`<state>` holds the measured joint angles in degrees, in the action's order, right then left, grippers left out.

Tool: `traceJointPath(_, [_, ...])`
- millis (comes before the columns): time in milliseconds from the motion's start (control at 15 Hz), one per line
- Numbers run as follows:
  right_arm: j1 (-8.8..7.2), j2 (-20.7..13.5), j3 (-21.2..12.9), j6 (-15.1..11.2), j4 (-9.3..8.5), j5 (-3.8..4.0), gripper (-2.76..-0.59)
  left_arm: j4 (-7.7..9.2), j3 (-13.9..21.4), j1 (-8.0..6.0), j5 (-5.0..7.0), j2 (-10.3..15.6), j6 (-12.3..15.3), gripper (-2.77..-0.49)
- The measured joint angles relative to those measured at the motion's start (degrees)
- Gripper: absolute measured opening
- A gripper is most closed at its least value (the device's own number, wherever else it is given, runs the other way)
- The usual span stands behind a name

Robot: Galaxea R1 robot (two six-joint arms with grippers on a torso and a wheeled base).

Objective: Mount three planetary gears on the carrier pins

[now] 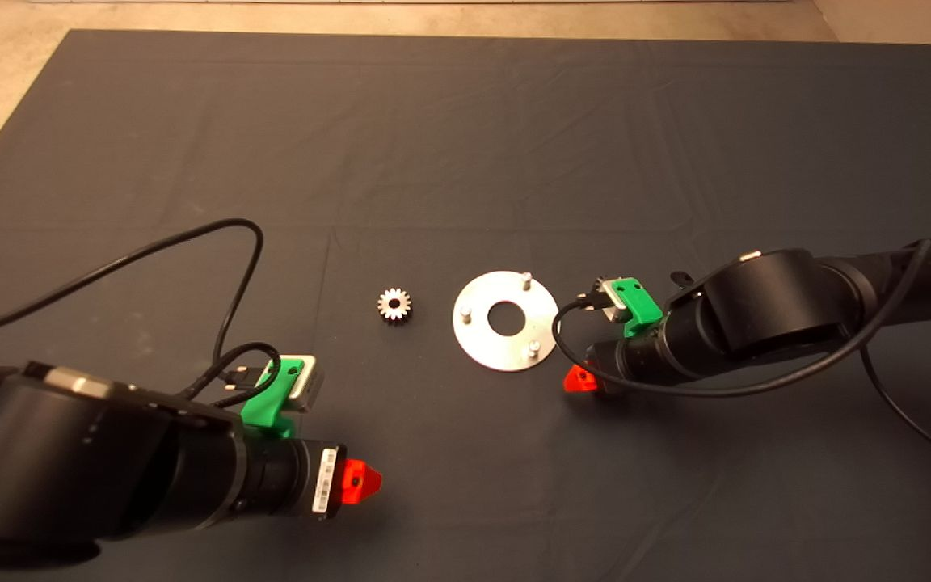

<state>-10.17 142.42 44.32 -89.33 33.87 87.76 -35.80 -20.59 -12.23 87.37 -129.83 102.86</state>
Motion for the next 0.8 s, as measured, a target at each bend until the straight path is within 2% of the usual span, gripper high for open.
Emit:
traceJointPath(67, [-0.05, 0.0, 0.2, 0.2, 0.01, 0.06, -0.78, 0.0, 0.0, 0.0, 0.04, 0.0, 0.0, -0.5])
traceJointPath(267, [-0.02, 0.5, 0.3, 0.9, 0.0, 0.05, -0.83, 0.0, 0.0, -0.01, 0.04, 0.0, 0.0, -0.5])
traceJointPath(400, [-0.02, 0.6, 0.6, 1.2, 0.0, -0.02, -0.96, 0.0, 0.0, -0.01, 0.04, 0.0, 0.0, -0.5])
traceJointPath(800, [0.0, 0.6, 0.7, 1.7, 0.0, 0.06, -0.98, 0.0, 0.0, -0.01, 0.04, 0.0, 0.0, -0.5])
